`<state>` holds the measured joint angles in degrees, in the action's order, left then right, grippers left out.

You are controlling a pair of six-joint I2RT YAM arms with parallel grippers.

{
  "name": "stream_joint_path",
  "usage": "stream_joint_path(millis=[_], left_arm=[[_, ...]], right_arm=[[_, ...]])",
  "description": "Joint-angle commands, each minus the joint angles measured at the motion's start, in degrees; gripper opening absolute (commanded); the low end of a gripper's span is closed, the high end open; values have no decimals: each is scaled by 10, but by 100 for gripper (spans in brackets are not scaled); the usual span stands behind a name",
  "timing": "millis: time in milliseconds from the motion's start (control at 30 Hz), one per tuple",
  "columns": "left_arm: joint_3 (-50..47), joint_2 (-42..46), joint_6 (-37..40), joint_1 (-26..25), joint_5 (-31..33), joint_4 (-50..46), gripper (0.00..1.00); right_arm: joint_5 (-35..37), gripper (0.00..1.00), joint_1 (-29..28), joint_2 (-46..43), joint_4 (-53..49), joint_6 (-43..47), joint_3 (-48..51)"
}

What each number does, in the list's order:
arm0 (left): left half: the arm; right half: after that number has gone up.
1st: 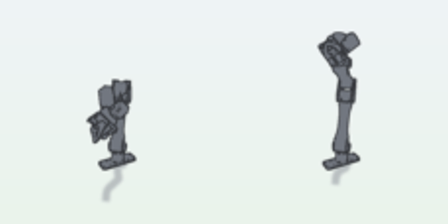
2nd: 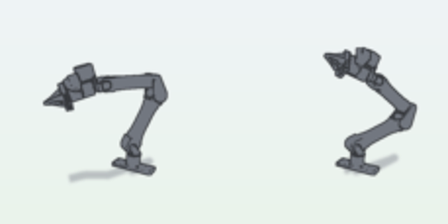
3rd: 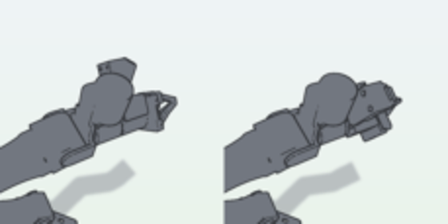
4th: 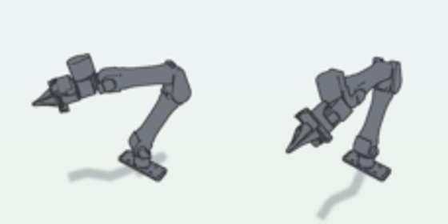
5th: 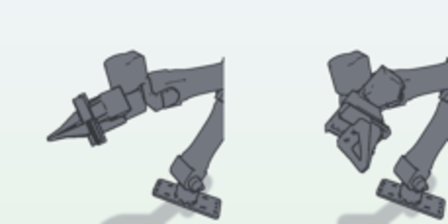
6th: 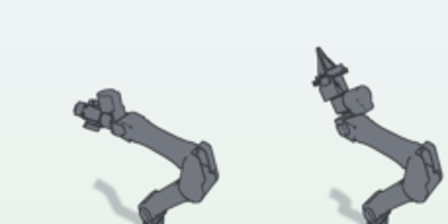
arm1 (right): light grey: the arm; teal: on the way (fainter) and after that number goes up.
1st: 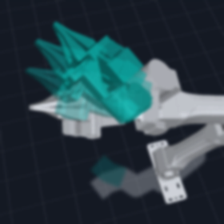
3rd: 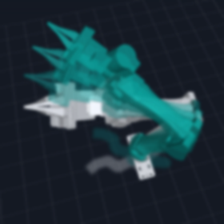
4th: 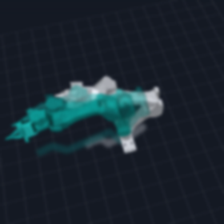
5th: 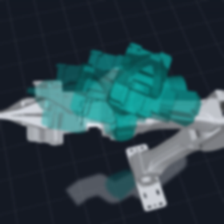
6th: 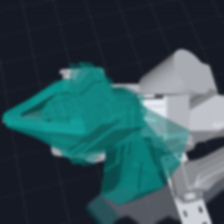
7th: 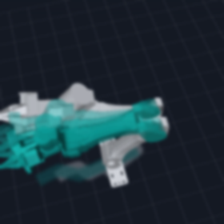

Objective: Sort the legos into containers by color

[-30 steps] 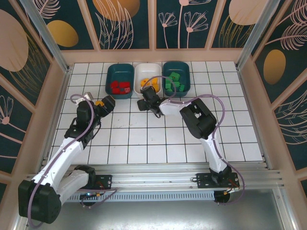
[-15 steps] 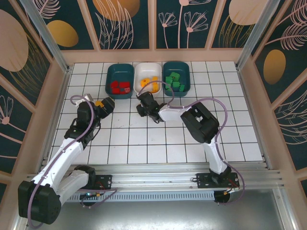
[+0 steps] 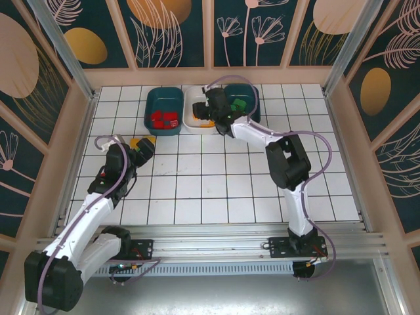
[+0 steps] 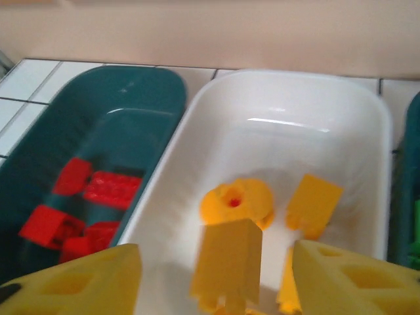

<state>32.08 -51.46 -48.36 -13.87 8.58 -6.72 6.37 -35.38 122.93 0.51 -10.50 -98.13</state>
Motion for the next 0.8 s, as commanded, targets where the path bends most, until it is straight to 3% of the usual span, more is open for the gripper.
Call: stream_joint_path(millis=[0, 200, 367, 467, 567, 667, 767], left_arm=[[-17, 22, -22, 2, 24, -24, 98], [-56, 77, -70, 2, 76, -46, 99], [-79, 139, -110, 7, 161, -112, 98], [-99, 165, -116, 15, 177, -95, 98], [-97, 133, -108, 30, 178, -52, 97], [-69, 44, -85, 64, 164, -17, 92], [-39, -44, -65, 120, 146, 9, 90]], right_arm=[[-3, 69, -6, 11, -51, 8, -46], [11, 70, -17, -76, -30, 1, 29], [46, 70, -51, -230, 49, -33, 262], [58, 69, -54, -289, 83, -51, 379], [58, 59, -46, -322, 122, -51, 467], [27, 44, -36, -344, 170, -55, 538], [36, 43, -34, -373, 214, -57, 586]])
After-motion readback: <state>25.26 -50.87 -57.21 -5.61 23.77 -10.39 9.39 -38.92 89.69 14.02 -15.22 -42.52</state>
